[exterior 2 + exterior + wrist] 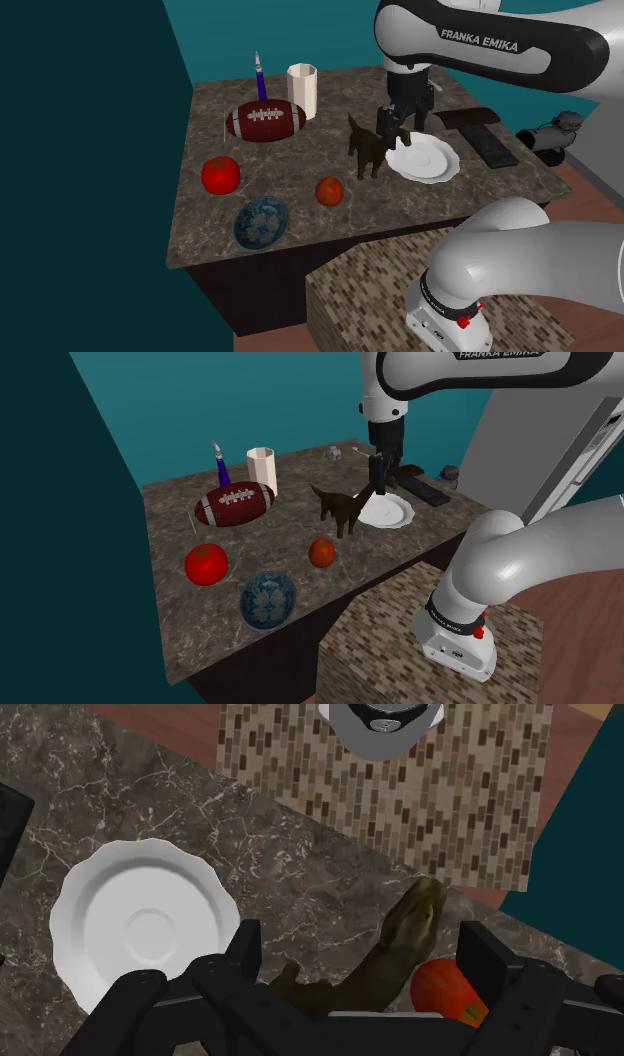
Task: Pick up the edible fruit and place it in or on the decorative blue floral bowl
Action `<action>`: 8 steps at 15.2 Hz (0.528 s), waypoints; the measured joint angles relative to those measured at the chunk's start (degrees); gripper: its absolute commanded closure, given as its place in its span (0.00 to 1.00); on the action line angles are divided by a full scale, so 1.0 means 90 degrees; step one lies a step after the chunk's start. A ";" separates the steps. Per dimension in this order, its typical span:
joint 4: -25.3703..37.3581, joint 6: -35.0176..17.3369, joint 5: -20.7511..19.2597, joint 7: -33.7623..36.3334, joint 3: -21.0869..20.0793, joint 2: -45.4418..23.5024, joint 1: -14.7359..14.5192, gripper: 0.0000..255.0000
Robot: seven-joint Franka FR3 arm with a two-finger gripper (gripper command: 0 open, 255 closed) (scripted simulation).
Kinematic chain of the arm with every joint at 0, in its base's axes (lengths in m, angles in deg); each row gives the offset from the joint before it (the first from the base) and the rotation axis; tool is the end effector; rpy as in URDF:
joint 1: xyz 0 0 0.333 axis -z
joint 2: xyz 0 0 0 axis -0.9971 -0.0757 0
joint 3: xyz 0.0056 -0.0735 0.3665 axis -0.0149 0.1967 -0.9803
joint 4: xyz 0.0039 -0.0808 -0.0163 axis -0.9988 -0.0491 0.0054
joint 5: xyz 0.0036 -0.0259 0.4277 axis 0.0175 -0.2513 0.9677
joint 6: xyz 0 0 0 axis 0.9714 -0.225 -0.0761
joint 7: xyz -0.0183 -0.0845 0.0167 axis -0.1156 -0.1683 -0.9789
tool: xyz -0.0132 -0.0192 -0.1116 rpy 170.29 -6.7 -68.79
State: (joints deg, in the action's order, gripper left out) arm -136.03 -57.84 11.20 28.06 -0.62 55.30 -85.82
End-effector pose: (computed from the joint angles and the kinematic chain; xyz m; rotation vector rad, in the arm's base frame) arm 0.2875 -0.0165 0.5725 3.0524 0.1245 -0.3427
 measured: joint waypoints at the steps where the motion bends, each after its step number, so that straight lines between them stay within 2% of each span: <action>1: 0.0000 0.0000 0.0000 0.0000 0.0000 0.0000 0.0000 0.00; 4: -0.0355 -0.0523 0.0194 0.0178 -0.0070 -0.0008 -0.0061 0.00; 8: -0.0938 -0.1543 0.0572 0.0509 -0.0245 -0.0118 -0.0205 0.00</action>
State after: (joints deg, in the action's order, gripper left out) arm -144.47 -71.73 16.35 32.64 -2.82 54.24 -87.66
